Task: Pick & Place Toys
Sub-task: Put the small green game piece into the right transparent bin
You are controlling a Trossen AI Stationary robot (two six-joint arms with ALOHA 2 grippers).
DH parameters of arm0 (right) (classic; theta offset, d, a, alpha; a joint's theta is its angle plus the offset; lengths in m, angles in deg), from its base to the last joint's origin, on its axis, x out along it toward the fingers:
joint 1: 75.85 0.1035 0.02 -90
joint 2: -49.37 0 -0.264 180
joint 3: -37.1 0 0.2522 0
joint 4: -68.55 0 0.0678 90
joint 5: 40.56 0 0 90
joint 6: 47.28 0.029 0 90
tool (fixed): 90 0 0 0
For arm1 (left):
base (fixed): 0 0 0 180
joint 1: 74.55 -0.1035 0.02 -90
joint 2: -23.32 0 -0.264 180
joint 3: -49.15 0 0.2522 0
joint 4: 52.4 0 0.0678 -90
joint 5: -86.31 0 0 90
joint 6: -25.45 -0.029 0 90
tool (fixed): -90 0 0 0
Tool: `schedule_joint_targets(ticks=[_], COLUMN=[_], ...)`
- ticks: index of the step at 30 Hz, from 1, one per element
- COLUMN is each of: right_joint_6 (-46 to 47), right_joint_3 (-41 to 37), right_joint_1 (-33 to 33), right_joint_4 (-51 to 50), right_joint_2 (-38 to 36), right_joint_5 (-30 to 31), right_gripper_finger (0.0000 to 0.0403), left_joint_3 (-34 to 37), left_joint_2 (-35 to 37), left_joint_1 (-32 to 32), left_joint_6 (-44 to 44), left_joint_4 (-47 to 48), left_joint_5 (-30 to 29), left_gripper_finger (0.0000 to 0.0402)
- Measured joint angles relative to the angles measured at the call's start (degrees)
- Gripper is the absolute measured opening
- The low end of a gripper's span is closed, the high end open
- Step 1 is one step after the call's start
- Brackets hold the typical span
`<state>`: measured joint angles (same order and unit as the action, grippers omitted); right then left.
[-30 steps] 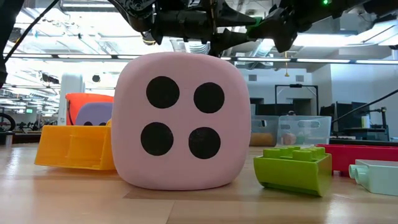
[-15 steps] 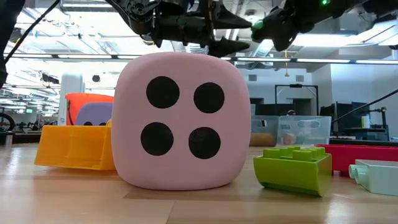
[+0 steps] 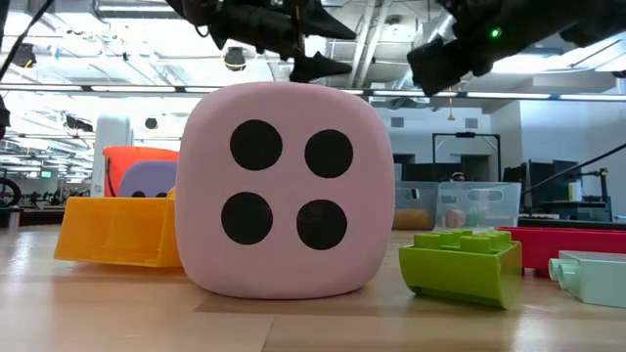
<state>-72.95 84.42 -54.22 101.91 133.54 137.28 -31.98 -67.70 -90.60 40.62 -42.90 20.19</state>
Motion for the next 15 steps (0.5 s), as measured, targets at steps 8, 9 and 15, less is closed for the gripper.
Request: schedule_joint_targets(ticks=[8,9,15], right_joint_6=[25.48,30.37,53.55], right_joint_3=[-2.67,-2.67,-2.78], right_joint_1=[-8.66,-10.55,-24.25], right_joint_4=[-21.65,-28.62,-60.91], right_joint_2=[-13.77,-15.40,-22.29], right_joint_5=[-23.26,-24.03,-26.83], right_gripper_finger=[0.0122,0.0122,0.0124], left_joint_3=[5.03,5.92,12.18], left_joint_2=[5.62,6.28,9.33], left_joint_1=[0.61,0.59,0.59], left_joint_6=[-0.33,-0.35,-0.39], left_joint_4=[-0.05,-0.08,-1.49], left_joint_5=[-0.30,-0.37,-3.29], left_gripper_finger=[0.0253,0.0253,0.0254])
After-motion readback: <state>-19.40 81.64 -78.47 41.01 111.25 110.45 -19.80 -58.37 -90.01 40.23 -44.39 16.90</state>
